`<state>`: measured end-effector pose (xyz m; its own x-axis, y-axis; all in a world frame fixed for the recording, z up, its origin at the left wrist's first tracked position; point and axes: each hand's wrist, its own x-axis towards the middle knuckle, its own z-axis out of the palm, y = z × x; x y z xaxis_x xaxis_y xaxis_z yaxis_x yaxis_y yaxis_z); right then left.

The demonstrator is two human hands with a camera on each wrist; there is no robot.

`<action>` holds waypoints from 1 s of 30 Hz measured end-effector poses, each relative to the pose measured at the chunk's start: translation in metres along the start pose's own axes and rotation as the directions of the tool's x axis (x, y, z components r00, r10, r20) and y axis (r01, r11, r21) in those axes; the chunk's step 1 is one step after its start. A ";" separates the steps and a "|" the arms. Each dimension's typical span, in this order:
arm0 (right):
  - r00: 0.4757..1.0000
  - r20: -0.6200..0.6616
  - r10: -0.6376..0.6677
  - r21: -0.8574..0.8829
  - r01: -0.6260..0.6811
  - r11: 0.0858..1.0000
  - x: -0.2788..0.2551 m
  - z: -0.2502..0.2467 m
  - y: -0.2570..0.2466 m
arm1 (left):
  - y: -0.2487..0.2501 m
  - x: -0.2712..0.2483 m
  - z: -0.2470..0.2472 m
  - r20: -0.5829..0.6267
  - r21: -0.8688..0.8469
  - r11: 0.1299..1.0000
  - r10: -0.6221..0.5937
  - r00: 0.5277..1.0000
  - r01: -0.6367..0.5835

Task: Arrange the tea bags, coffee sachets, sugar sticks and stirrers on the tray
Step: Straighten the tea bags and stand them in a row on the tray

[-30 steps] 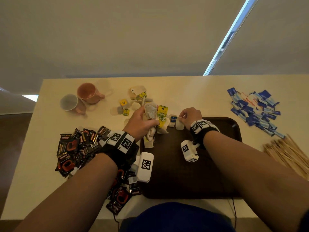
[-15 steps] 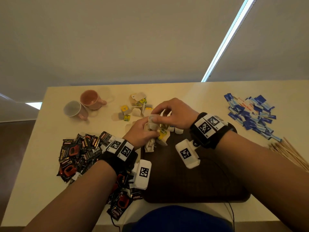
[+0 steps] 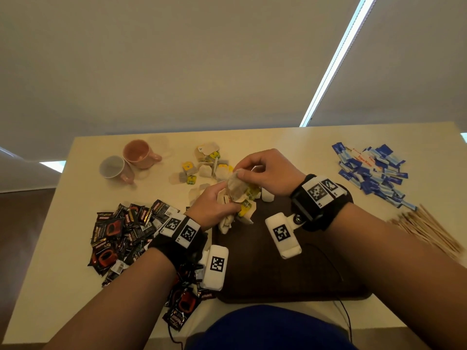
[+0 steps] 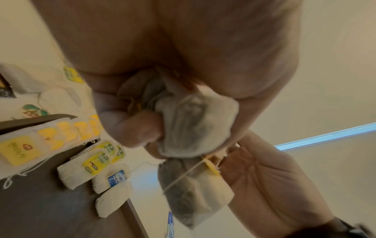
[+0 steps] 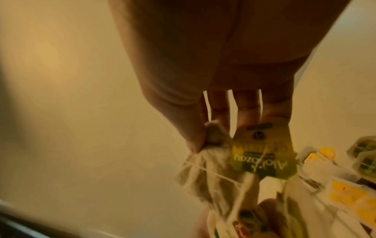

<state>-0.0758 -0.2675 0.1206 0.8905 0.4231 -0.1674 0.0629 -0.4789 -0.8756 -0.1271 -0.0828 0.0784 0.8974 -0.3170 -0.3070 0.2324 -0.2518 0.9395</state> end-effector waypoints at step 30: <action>0.893 -0.061 0.446 0.726 -0.267 0.633 -0.031 0.001 -0.011 | 0.011 -0.008 -0.010 -0.214 -0.077 0.997 -0.048 0.976 0.032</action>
<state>-0.1046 -0.2741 0.1350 0.8507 0.1167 -0.5126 -0.5251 0.1423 -0.8391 -0.1280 -0.0740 0.0923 0.9445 -0.1016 -0.3123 0.2895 -0.1911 0.9379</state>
